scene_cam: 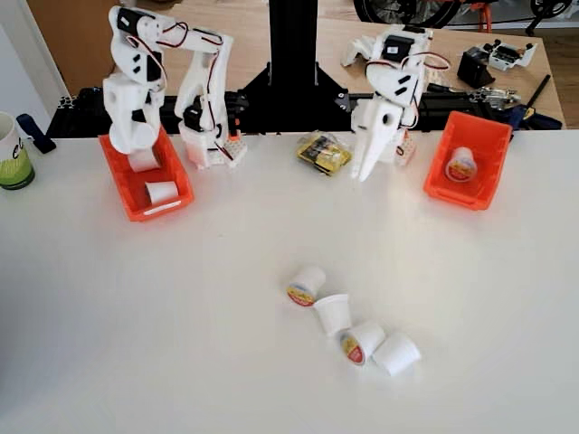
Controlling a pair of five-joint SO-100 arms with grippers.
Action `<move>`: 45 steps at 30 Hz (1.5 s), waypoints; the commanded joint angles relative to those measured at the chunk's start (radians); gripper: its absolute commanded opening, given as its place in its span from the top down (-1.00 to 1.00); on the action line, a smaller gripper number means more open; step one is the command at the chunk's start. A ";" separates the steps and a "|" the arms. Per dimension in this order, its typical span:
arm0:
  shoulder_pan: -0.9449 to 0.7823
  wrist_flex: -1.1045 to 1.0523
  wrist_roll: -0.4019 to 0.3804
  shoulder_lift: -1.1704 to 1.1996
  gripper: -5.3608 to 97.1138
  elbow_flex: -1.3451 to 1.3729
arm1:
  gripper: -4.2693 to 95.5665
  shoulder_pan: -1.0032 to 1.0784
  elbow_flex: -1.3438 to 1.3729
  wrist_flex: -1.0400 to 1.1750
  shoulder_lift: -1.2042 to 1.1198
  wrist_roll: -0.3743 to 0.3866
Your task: Sort the coffee pods, blue into left, red into right
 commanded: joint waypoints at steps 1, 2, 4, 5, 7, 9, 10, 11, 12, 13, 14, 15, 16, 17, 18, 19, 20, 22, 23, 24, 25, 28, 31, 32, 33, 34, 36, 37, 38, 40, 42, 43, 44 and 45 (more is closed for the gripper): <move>0.000 0.003 0.069 0.021 0.32 -0.018 | 0.66 0.026 -0.032 -0.064 -0.057 -0.005; -0.015 0.002 0.109 0.021 0.31 -0.018 | 0.66 0.034 -0.038 -0.080 -0.077 -0.008; -0.031 0.002 0.144 0.026 0.29 -0.018 | 0.65 0.052 -0.044 -0.123 -0.118 -0.031; -0.041 0.000 0.167 0.026 0.29 -0.018 | 0.65 0.057 -0.044 -0.144 -0.135 -0.038; -0.077 -0.003 0.216 0.026 0.30 -0.023 | 0.64 0.066 -0.044 -0.196 -0.169 -0.066; -0.132 -0.014 0.293 0.023 0.30 -0.023 | 0.61 0.083 -0.044 -0.284 -0.222 -0.118; -0.166 -0.018 0.334 0.020 0.31 -0.023 | 0.59 0.094 -0.044 -0.331 -0.258 -0.146; -0.206 -0.025 0.379 0.020 0.31 -0.023 | 0.58 0.097 -0.044 -0.374 -0.290 -0.160; -0.247 -0.032 0.423 0.017 0.31 -0.023 | 0.56 0.097 -0.044 -0.411 -0.319 -0.170; -0.295 -0.046 0.477 0.015 0.31 -0.023 | 0.55 0.097 -0.044 -0.446 -0.350 -0.178; -0.339 -0.052 0.514 0.014 0.32 -0.023 | 0.52 0.097 -0.044 -0.482 -0.379 -0.187; -0.376 -0.044 0.517 0.014 0.33 -0.020 | 0.46 0.097 -0.052 -0.508 -0.411 -0.210; -0.417 -0.029 0.518 0.012 0.31 -0.020 | 0.40 0.097 -0.072 -0.508 -0.445 -0.232; -0.463 -0.032 0.545 0.005 0.29 -0.014 | 0.35 0.097 -0.098 -0.497 -0.479 -0.265; -0.520 -0.054 0.606 -0.009 0.28 -0.012 | 0.30 0.097 -0.132 -0.483 -0.517 -0.319; -0.584 -0.097 0.695 -0.018 0.28 -0.011 | 0.29 0.097 -0.160 -0.472 -0.549 -0.365; -0.640 -0.138 0.772 -0.028 0.28 -0.011 | 0.29 0.095 -0.163 -0.479 -0.571 -0.393; -0.692 -0.172 0.844 -0.032 0.28 -0.014 | 0.27 0.091 -0.163 -0.499 -0.597 -0.460; -0.698 -0.172 0.856 -0.023 0.29 -0.014 | 0.25 0.089 -0.164 -0.500 -0.607 -0.479; -0.698 -0.167 0.854 -0.009 0.30 -0.012 | 0.23 0.087 -0.173 -0.502 -0.623 -0.509; -0.698 -0.161 0.850 0.002 0.30 -0.014 | 0.22 0.086 -0.187 -0.502 -0.641 -0.541; -0.698 -0.155 0.845 0.012 0.31 -0.014 | 0.21 0.071 -0.186 -0.540 -0.692 -0.588; -0.710 -0.155 0.845 0.023 0.31 -0.014 | 0.25 0.069 -0.179 -0.614 -0.738 -0.615; -0.715 -0.155 0.845 0.028 0.31 -0.015 | 0.25 0.069 -0.186 -0.620 -0.750 -0.617; -0.719 -0.153 0.845 0.031 0.31 -0.015 | 0.25 0.066 -0.187 -0.632 -0.758 -0.617; -0.721 -0.150 0.845 0.034 0.31 -0.015 | 0.25 0.061 -0.187 -0.644 -0.765 -0.614; -0.726 -0.143 0.845 0.040 0.31 -0.014 | 0.25 0.061 -0.187 -0.667 -0.781 -0.615; -0.729 -0.140 0.847 0.044 0.31 -0.014 | 0.25 0.061 -0.187 -0.681 -0.788 -0.621; -0.729 -0.135 0.847 0.051 0.31 -0.014 | 0.25 0.061 -0.189 -0.695 -0.799 -0.626; -0.729 -0.129 0.845 0.057 0.31 -0.014 | 0.25 0.061 -0.189 -0.726 -0.822 -0.629; -0.730 -0.124 0.845 0.063 0.31 -0.012 | 0.26 0.060 -0.189 -0.762 -0.851 -0.630; -0.732 -0.121 0.845 0.064 0.31 -0.012 | 0.27 0.058 -0.189 -0.779 -0.867 -0.630; -0.733 -0.118 0.847 0.067 0.31 -0.012 | 0.28 0.058 -0.189 -0.796 -0.881 -0.634; -0.738 -0.118 0.850 0.072 0.31 -0.012 | 0.28 0.058 -0.189 -0.810 -0.893 -0.637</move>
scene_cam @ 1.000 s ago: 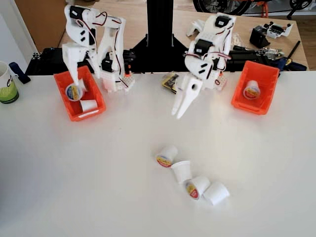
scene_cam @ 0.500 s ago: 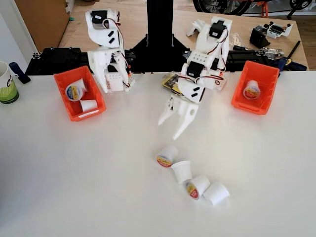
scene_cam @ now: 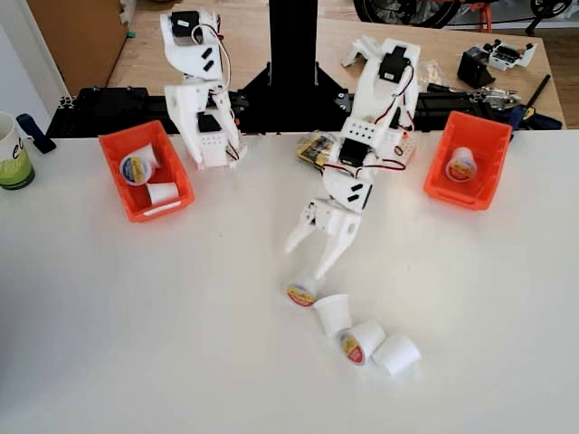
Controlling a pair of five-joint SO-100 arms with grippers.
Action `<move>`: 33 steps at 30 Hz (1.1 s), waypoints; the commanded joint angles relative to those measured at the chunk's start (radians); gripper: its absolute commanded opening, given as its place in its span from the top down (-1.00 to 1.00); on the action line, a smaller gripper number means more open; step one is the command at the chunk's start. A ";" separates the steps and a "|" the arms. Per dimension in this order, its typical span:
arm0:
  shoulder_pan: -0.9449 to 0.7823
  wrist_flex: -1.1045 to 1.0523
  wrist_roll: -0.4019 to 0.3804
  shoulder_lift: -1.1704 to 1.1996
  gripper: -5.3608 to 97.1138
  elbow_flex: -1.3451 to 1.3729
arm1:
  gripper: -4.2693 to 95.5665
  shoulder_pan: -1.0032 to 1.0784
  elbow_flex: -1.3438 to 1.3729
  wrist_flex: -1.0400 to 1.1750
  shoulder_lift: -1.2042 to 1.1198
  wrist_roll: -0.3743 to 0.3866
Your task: Sort the coffee pods, blue into left, red into right
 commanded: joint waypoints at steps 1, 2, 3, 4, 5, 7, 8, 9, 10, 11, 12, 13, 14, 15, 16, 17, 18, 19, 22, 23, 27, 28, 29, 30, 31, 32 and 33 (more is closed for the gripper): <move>-0.017 0.006 0.012 0.026 0.31 -0.012 | 0.28 -0.011 -0.051 -0.054 -0.020 -0.012; -0.018 0.008 0.011 0.029 0.31 -0.012 | 0.29 -0.011 -0.051 -0.067 -0.032 -0.014; -0.018 0.008 0.009 0.029 0.31 -0.012 | 0.30 -0.011 -0.052 -0.077 -0.046 -0.014; -0.018 0.008 0.006 0.029 0.31 -0.011 | 0.30 -0.012 -0.052 -0.087 -0.057 -0.014; -0.018 0.003 0.006 0.029 0.31 -0.011 | 0.30 -0.012 -0.052 -0.092 -0.064 -0.014; -0.018 -0.006 0.000 0.029 0.31 -0.011 | 0.30 -0.012 -0.052 -0.100 -0.077 -0.025; -0.018 -0.009 -0.002 0.028 0.31 -0.011 | 0.30 -0.012 -0.052 -0.098 -0.080 -0.025; -0.018 -0.014 -0.005 0.026 0.31 -0.011 | 0.31 -0.012 -0.048 -0.098 -0.081 -0.023; -0.018 -0.020 -0.006 0.025 0.31 -0.011 | 0.33 -0.012 -0.044 -0.101 -0.086 -0.023; -0.020 -0.025 -0.006 0.023 0.31 -0.011 | 0.37 -0.012 -0.044 -0.106 -0.091 -0.026; -0.021 -0.029 -0.008 0.021 0.31 -0.011 | 0.40 -0.012 -0.044 -0.112 -0.100 -0.029; -0.021 -0.032 -0.012 0.020 0.31 -0.011 | 0.42 -0.012 -0.043 -0.118 -0.107 -0.029; -0.023 -0.037 -0.014 0.018 0.31 -0.011 | 0.45 -0.012 -0.043 -0.121 -0.114 -0.029; -0.023 -0.040 -0.017 0.017 0.31 -0.011 | 0.47 -0.012 -0.043 -0.123 -0.117 -0.029; -0.023 -0.046 -0.018 0.017 0.31 -0.011 | 0.50 -0.012 -0.041 -0.123 -0.118 -0.028; -0.023 -0.051 -0.018 0.017 0.31 -0.011 | 0.52 -0.012 -0.041 -0.124 -0.121 -0.031; -0.025 -0.055 -0.018 0.017 0.31 -0.011 | 0.52 -0.012 -0.041 -0.129 -0.124 -0.035; -0.025 -0.057 -0.020 0.015 0.31 -0.011 | 0.52 -0.012 -0.041 -0.130 -0.127 -0.037; -0.029 -0.064 -0.021 0.015 0.31 -0.011 | 0.55 -0.011 -0.041 -0.150 -0.146 -0.040; -0.031 -0.066 -0.021 0.015 0.32 -0.011 | 0.57 -0.009 -0.041 -0.155 -0.152 -0.040; -0.031 -0.071 -0.021 0.012 0.32 -0.011 | 0.64 -0.003 -0.055 -0.133 -0.150 -0.049; -0.031 -0.071 -0.021 0.011 0.32 -0.011 | 0.66 -0.003 -0.061 -0.124 -0.147 -0.051; -0.031 -0.071 -0.021 0.011 0.32 -0.011 | 0.67 -0.003 -0.069 -0.115 -0.144 -0.055; -0.031 -0.071 -0.021 0.011 0.32 -0.011 | 0.68 -0.002 -0.089 -0.091 -0.143 -0.060; -0.031 -0.071 -0.021 0.011 0.32 -0.008 | 0.68 0.000 -0.120 -0.051 -0.143 -0.069; -0.031 -0.071 -0.021 0.011 0.32 -0.005 | 0.67 0.002 -0.149 -0.012 -0.137 -0.074; -0.031 -0.071 -0.021 0.011 0.32 -0.002 | 0.67 0.003 -0.175 0.032 -0.124 -0.080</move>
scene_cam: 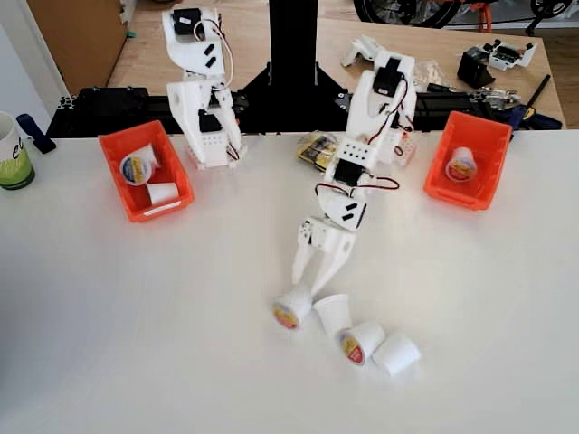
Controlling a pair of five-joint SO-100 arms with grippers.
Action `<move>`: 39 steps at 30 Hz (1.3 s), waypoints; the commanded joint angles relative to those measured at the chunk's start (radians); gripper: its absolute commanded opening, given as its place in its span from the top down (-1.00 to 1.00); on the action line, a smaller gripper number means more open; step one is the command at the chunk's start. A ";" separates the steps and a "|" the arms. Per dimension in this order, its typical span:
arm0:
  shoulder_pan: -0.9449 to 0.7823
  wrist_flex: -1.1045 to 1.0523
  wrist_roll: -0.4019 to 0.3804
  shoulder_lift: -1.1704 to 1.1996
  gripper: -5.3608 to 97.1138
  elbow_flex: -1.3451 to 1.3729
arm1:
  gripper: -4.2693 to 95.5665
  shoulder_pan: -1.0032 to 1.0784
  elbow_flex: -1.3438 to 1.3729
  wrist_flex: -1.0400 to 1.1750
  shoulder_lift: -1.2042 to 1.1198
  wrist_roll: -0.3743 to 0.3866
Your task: Sort the coffee pods, blue into left, red into right
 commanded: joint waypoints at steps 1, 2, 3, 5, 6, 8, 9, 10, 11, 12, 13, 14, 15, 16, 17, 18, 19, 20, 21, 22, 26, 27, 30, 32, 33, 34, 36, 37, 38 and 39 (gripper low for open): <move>-0.006 -0.014 -0.008 0.000 0.32 0.003 | 0.68 0.009 -0.109 0.123 0.054 -0.020; -0.006 -0.014 -0.008 0.000 0.32 0.009 | 0.68 0.009 -0.133 0.175 0.074 -0.021; -0.008 -0.014 -0.003 0.000 0.32 0.012 | 0.69 0.008 -0.150 0.221 0.097 -0.023; -0.014 -0.014 0.003 0.000 0.32 0.020 | 0.68 0.005 -0.167 0.295 0.141 -0.025; -0.015 -0.014 0.006 0.000 0.31 0.023 | 0.66 0.005 -0.169 0.310 0.156 -0.029; -0.017 -0.014 0.008 0.000 0.31 0.032 | 0.63 0.005 -0.169 0.318 0.167 -0.038; -0.017 -0.015 0.008 0.000 0.31 0.032 | 0.61 0.005 -0.169 0.310 0.167 -0.044; -0.017 -0.017 0.008 0.000 0.31 0.034 | 0.59 0.005 -0.164 0.296 0.167 -0.046; -0.015 -0.021 0.008 0.000 0.31 0.034 | 0.59 0.005 -0.158 0.287 0.167 -0.044; -0.015 -0.025 0.008 0.000 0.31 0.037 | 0.59 0.005 -0.158 0.279 0.167 -0.048; -0.015 -0.031 0.008 0.000 0.31 0.041 | 0.59 0.005 -0.158 0.267 0.167 -0.052; -0.015 -0.040 0.008 0.000 0.30 0.048 | 0.59 0.008 -0.161 0.259 0.167 -0.055; -0.015 -0.046 0.008 0.000 0.30 0.054 | 0.58 0.009 -0.167 0.252 0.167 -0.063; -0.015 -0.049 0.008 0.000 0.30 0.058 | 0.57 0.012 -0.169 0.236 0.167 -0.064; -0.015 -0.054 0.008 0.002 0.30 0.063 | 0.54 0.017 -0.169 0.221 0.164 -0.058; -0.015 -0.057 0.008 0.002 0.29 0.066 | 0.51 0.021 -0.169 0.201 0.158 -0.054; -0.015 -0.061 0.008 0.003 0.29 0.071 | 0.49 0.023 -0.169 0.181 0.146 -0.051; -0.015 -0.074 0.008 0.008 0.29 0.084 | 0.47 0.026 -0.169 0.158 0.130 -0.043; -0.015 -0.100 0.008 0.015 0.28 0.112 | 0.44 0.028 -0.169 0.126 0.110 -0.041; -0.015 -0.137 0.017 0.025 0.27 0.146 | 0.40 0.029 -0.169 0.098 0.094 -0.038; -0.018 -0.284 0.029 0.028 0.25 0.262 | 0.37 0.034 -0.169 0.032 0.052 0.012; -0.018 -0.344 0.044 0.029 0.25 0.290 | 0.35 0.034 -0.169 0.034 0.048 0.049; -0.015 -0.449 0.060 0.017 0.25 0.345 | 0.31 0.026 -0.160 0.018 0.018 0.198; -0.014 -0.480 0.060 0.017 0.26 0.367 | 0.27 0.020 -0.156 0.005 -0.003 0.321; -0.014 -0.489 0.060 0.015 0.26 0.373 | 0.26 0.018 -0.156 -0.009 -0.012 0.379; -0.014 -0.495 0.060 0.015 0.26 0.379 | 0.20 0.017 -0.163 -0.012 -0.017 0.439; -0.012 -0.497 0.063 0.015 0.26 0.388 | 0.16 0.015 -0.190 0.003 -0.021 0.528; -0.012 -0.497 0.071 0.015 0.26 0.391 | 0.16 0.015 -0.213 0.028 -0.021 0.554; -0.012 -0.497 0.077 0.015 0.26 0.394 | 0.16 0.017 -0.229 0.044 -0.021 0.594; -0.012 -0.497 0.081 0.020 0.26 0.400 | 0.16 0.020 -0.252 0.066 -0.020 0.626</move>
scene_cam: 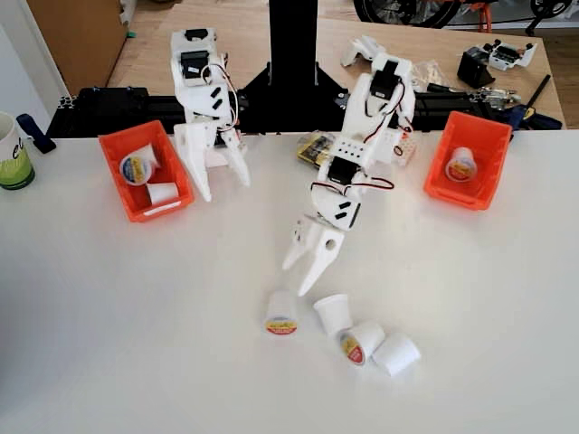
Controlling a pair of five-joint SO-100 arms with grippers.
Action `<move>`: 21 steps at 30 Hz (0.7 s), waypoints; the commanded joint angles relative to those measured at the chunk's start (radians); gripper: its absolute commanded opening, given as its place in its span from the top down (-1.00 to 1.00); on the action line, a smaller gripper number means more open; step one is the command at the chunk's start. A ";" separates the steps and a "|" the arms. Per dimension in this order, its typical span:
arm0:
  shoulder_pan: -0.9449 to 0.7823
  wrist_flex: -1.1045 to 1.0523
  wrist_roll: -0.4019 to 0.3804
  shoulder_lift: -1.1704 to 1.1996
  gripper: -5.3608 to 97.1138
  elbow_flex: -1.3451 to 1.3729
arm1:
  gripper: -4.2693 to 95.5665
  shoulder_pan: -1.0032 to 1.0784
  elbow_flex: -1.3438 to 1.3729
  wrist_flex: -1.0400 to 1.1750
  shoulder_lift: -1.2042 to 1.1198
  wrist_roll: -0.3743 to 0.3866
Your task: Sort the coffee pods, blue into left, red into right
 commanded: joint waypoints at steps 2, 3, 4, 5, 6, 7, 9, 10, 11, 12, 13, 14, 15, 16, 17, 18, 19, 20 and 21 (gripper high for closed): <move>-0.003 -0.015 0.028 0.018 0.26 0.015 | 0.16 0.005 -0.163 0.092 0.005 0.115; -0.003 -0.015 0.034 0.020 0.26 0.021 | 0.16 0.005 -0.209 0.124 -0.003 0.114; -0.003 -0.015 0.043 0.020 0.26 0.025 | 0.16 0.005 -0.268 0.172 -0.018 0.104; -0.005 -0.015 0.051 0.020 0.25 0.031 | 0.16 0.002 -0.328 0.221 -0.040 0.107; -0.006 -0.015 0.051 0.020 0.25 0.037 | 0.16 -0.002 -0.374 0.245 -0.061 0.114; -0.009 -0.017 0.052 0.020 0.25 0.043 | 0.16 -0.005 -0.419 0.261 -0.089 0.117; -0.009 -0.025 0.052 0.020 0.25 0.052 | 0.16 -0.005 -0.518 0.316 -0.156 0.120; -0.009 -0.026 0.052 0.020 0.25 0.052 | 0.16 -0.006 -0.555 0.342 -0.183 0.118; -0.009 -0.028 0.052 0.020 0.25 0.052 | 0.16 -0.006 -0.597 0.387 -0.206 0.121; -0.009 -0.028 0.052 0.020 0.25 0.052 | 0.16 -0.006 -0.657 0.449 -0.232 0.114; -0.008 -0.028 0.052 0.020 0.26 0.052 | 0.15 -0.006 -0.733 0.529 -0.268 0.112; -0.008 -0.029 0.052 0.020 0.26 0.052 | 0.15 -0.006 -0.804 0.594 -0.302 0.110; -0.008 -0.029 0.052 0.020 0.26 0.052 | 0.15 -0.006 -0.870 0.643 -0.337 0.107; -0.008 -0.031 0.052 0.020 0.26 0.052 | 0.12 -0.006 -0.940 0.692 -0.379 0.109; -0.008 -0.031 0.052 0.020 0.26 0.052 | 0.10 -0.009 -0.996 0.724 -0.414 0.115; -0.006 -0.032 0.052 0.020 0.26 0.052 | 0.09 -0.012 -1.012 0.727 -0.428 0.115; -0.006 -0.034 0.051 0.020 0.26 0.052 | 0.09 -0.017 -1.012 0.724 -0.431 0.124; -0.005 -0.034 0.051 0.020 0.26 0.052 | 0.09 -0.020 -1.012 0.724 -0.431 0.133; -0.005 -0.034 0.049 0.020 0.26 0.052 | 0.09 -0.025 -1.022 0.733 -0.431 0.143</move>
